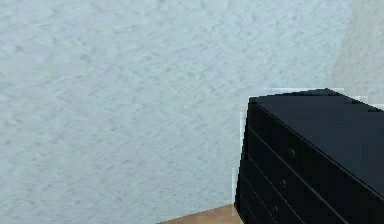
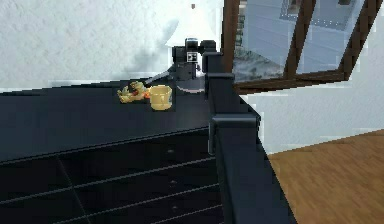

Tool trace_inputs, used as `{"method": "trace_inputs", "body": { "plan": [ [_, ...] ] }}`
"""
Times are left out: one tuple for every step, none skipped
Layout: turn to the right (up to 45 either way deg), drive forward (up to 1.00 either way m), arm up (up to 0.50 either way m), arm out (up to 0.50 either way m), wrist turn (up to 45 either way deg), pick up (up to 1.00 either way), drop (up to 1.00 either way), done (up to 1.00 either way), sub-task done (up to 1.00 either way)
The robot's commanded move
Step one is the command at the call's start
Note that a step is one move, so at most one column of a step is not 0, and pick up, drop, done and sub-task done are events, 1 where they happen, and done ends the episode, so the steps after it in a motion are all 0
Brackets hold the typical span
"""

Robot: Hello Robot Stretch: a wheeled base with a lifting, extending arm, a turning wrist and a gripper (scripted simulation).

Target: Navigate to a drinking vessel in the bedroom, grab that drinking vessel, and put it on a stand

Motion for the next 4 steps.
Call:
{"method": "trace_inputs", "body": {
  "plan": [
    [0.0,0.0,-0.08,0.0,0.0,0.0,0.0,0.0,0.0],
    [0.0,0.0,0.0,0.0,0.0,1.0,0.0,0.0,0.0],
    [0.0,0.0,0.08,0.0,0.0,0.0,0.0,0.0,0.0],
    [0.0,0.0,0.0,0.0,-45.0,0.0,0.0,0.0,0.0]
  ]
}}
